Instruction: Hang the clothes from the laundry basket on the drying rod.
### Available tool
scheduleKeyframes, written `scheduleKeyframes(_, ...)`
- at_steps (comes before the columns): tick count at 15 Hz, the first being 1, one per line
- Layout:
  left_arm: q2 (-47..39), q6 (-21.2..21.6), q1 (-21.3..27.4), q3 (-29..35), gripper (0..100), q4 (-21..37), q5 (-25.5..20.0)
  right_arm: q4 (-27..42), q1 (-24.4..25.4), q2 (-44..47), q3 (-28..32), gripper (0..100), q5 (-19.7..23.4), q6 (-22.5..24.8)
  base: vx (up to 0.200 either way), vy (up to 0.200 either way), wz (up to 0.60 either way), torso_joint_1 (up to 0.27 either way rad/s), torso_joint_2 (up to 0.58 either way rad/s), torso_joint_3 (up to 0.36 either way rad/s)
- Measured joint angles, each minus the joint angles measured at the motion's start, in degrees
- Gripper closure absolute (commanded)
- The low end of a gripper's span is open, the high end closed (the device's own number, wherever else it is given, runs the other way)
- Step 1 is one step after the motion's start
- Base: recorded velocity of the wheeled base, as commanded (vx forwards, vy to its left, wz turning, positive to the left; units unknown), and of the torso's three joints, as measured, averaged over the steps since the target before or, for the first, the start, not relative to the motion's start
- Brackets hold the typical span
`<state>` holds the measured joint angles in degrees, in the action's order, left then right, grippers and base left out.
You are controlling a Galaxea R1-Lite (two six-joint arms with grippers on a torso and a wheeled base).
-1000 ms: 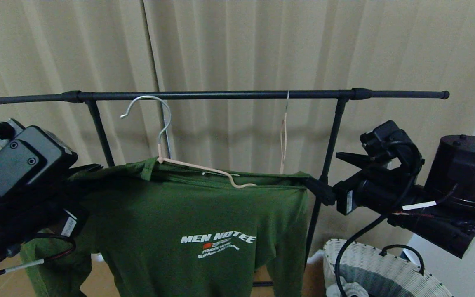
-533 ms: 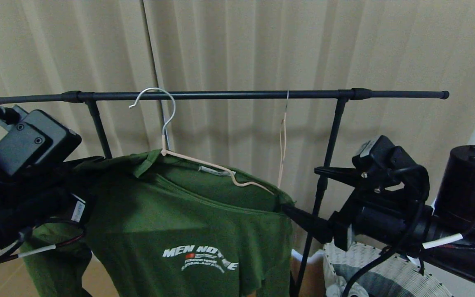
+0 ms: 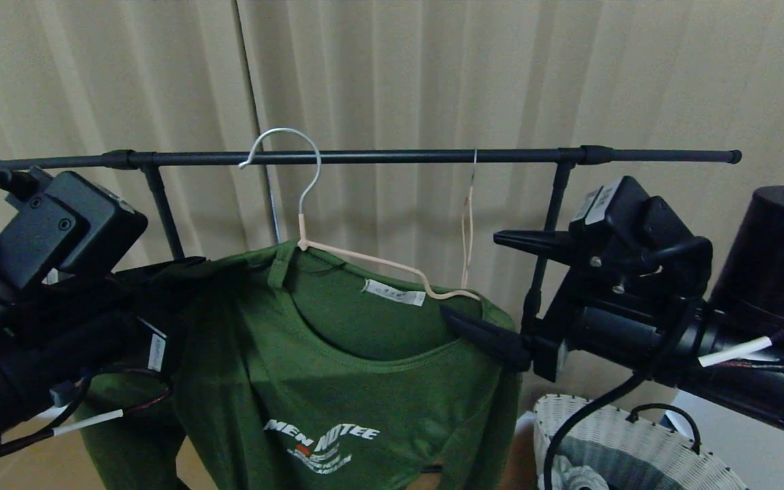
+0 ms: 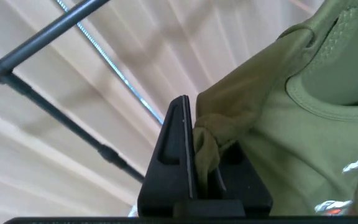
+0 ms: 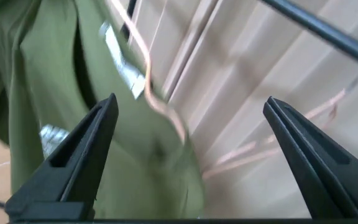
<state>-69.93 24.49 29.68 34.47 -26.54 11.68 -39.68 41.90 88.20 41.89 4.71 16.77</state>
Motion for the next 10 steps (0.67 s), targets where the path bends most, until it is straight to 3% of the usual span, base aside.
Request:
scheduleKeyframes(4, -0.6, -0.1, 1.4, -0.6, 100, -0.9, 0.0, 0.0, 0.5, 4.5, 5.4, 0, -0.6, 2.2, 0.000, 0.000, 0.00, 0.000, 0.00, 0.000)
scheduleKeyframes(10, -0.8, -1.0, 3.6, -0.6, 100, -1.2, 0.1, 0.2, 1.2, 9.5, 10.0, 0, -5.3, 6.5, 0.000, 0.000, 0.00, 0.000, 0.00, 0.000)
